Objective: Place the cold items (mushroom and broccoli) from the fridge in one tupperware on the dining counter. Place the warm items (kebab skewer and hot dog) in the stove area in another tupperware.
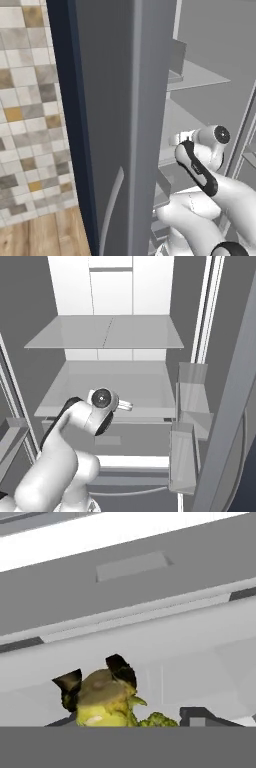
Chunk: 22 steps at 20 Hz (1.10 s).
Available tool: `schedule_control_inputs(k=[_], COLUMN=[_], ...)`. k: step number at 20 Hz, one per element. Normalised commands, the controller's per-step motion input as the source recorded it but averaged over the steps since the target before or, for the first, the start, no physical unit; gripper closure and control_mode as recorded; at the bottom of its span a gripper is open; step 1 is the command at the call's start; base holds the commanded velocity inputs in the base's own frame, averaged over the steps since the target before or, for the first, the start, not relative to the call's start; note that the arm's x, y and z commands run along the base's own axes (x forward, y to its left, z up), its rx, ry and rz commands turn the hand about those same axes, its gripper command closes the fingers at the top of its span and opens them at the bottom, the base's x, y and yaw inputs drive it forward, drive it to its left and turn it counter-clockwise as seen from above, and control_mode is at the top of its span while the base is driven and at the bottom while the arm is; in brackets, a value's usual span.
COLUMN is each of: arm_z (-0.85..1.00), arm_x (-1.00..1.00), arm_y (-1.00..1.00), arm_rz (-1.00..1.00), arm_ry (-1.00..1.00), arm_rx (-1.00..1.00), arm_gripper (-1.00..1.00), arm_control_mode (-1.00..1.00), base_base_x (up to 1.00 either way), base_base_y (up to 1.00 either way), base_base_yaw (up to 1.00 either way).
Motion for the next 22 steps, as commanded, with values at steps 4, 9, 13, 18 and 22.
schedule_control_inputs(k=[4,9,13,18,22], arm_z=[0.32,0.04,0.01,-0.19,0.0], arm_x=[-1.0,-0.97,-0.75,-0.68,-0.25], arm_y=[-0.21,0.07,0.48,0.06,-0.13], arm_rz=[0.17,0.19,0.32,0.33,0.21], arm_ry=[0.01,0.27,0.49,0.15,0.03], arm_rx=[-0.44,-0.62,-0.62,-0.13,0.0], arm_gripper=[1.0,1.0,1.0,1.0,1.0], arm_control_mode=[-1.0,-1.0,-1.0,-1.0,-1.0], base_base_x=[0.0,0.0,0.0,0.0,0.0], base_base_y=[0.0,0.0,0.0,0.0,0.0], base_base_yaw=[0.0,0.0,0.0,0.0,0.0])
